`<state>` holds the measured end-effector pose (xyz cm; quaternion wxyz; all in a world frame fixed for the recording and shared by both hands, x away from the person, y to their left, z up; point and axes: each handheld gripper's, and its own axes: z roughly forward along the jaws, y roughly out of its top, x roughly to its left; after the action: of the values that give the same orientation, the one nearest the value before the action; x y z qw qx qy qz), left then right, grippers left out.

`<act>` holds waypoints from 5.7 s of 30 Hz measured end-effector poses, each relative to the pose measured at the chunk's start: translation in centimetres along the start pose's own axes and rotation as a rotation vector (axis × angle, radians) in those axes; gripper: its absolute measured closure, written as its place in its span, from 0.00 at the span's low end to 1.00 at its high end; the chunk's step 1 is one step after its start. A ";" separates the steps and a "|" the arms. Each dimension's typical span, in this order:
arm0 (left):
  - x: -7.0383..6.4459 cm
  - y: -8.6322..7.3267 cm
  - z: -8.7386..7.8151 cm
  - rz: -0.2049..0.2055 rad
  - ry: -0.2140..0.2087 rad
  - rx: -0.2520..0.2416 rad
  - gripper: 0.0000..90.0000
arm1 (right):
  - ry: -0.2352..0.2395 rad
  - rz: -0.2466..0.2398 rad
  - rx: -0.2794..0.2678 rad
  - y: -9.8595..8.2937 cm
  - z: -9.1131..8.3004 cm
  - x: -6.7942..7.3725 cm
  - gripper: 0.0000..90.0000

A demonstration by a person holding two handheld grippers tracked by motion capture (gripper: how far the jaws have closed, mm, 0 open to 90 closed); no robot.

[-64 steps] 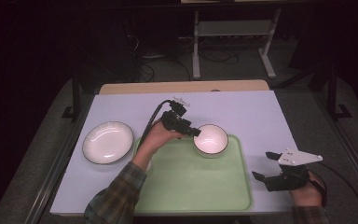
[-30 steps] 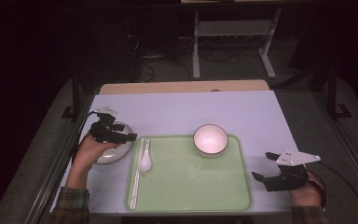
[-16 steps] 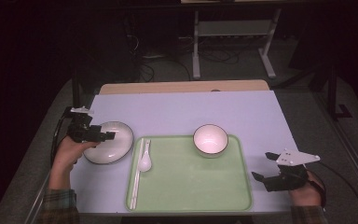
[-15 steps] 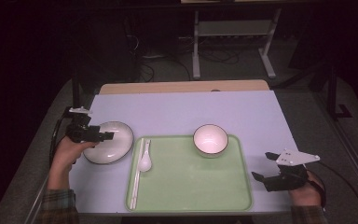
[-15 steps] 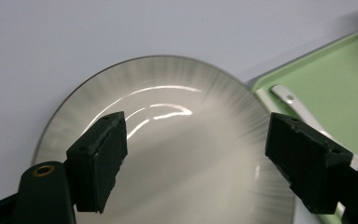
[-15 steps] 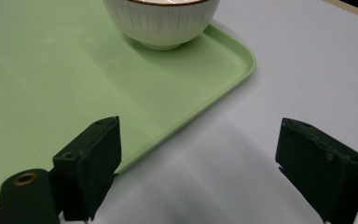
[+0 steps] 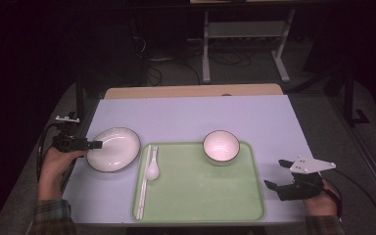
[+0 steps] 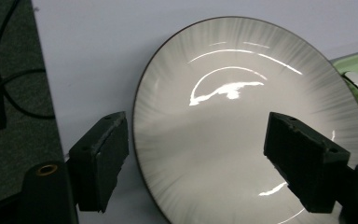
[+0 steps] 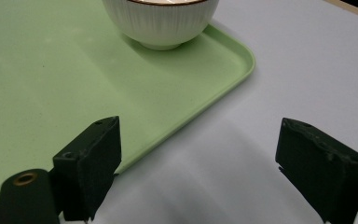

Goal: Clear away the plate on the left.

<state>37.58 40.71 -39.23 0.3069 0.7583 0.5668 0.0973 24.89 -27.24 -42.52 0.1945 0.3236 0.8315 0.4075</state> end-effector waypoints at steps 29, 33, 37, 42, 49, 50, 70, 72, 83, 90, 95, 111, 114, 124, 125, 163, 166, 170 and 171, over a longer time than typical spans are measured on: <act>3.9 -1.0 2.5 -0.188 -0.152 0.166 0.80 | 0.002 -0.003 0.013 0.0 0.3 -0.1 0.15; 4.6 -1.1 2.2 -0.235 -0.183 0.170 0.86 | 0.003 -0.005 0.014 0.1 0.4 0.0 0.15; 4.8 -0.9 2.0 -0.266 -0.193 0.172 0.90 | 0.003 -0.006 0.015 0.1 0.4 0.0 0.15; 4.5 -0.6 1.2 -0.256 -0.220 0.118 0.94 | 0.003 -0.006 0.014 0.1 0.4 -0.1 0.15; 3.4 0.1 0.5 -0.212 -0.202 0.072 0.97 | 0.001 -0.004 0.012 0.1 0.3 -0.1 0.15; 3.4 0.1 0.4 -0.208 -0.206 0.067 0.97 | 0.001 -0.003 0.012 0.1 0.3 -0.1 0.15; -1.6 3.3 -2.9 -0.026 -0.218 -0.006 0.96 | -0.006 0.001 0.001 0.0 0.0 -0.2 0.15; -2.4 3.5 -2.8 -0.004 -0.227 -0.002 0.96 | -0.006 0.002 0.001 0.0 0.0 -0.2 0.15; -6.2 4.6 -1.8 0.091 -0.297 0.030 0.96 | -0.007 0.002 -0.002 0.0 0.0 -0.3 0.15; -9.2 5.1 -0.9 0.163 -0.341 0.051 0.96 | -0.008 0.003 -0.002 0.0 0.0 -0.2 0.15; -11.4 5.4 -0.2 0.216 -0.372 0.081 0.96 | -0.009 0.002 -0.003 0.0 -0.1 -0.2 0.15; -17.7 5.4 3.2 0.353 -0.451 0.168 0.95 | -0.012 0.003 -0.008 0.0 -0.2 -0.3 0.15; -18.8 5.2 3.8 0.375 -0.472 0.190 0.95 | -0.012 0.002 -0.008 0.0 -0.2 -0.3 0.15; -21.2 4.6 5.4 0.416 -0.501 0.226 0.95 | -0.013 0.002 -0.008 -0.1 -0.3 -0.3 0.15; -21.4 4.5 5.7 0.416 -0.507 0.231 0.95 | -0.013 0.002 -0.009 -0.1 -0.3 -0.3 0.15; -21.9 2.3 10.4 0.472 -0.444 0.305 0.92 | -0.009 -0.011 0.005 -0.1 0.0 -0.1 0.15; -22.0 2.2 10.4 0.479 -0.446 0.297 0.92 | -0.008 -0.011 0.005 -0.1 0.0 -0.1 0.15; -22.1 2.1 10.3 0.515 -0.432 0.271 0.90 | -0.007 -0.009 0.005 -0.1 0.0 -0.1 0.15; -22.1 2.1 10.2 0.513 -0.431 0.265 0.85 | -0.007 -0.008 0.005 -0.1 0.0 -0.1 0.15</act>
<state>36.86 16.39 -41.66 0.2841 0.9122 0.2879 -0.0653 24.95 -27.36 -42.60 0.1984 0.3221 0.8332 0.4034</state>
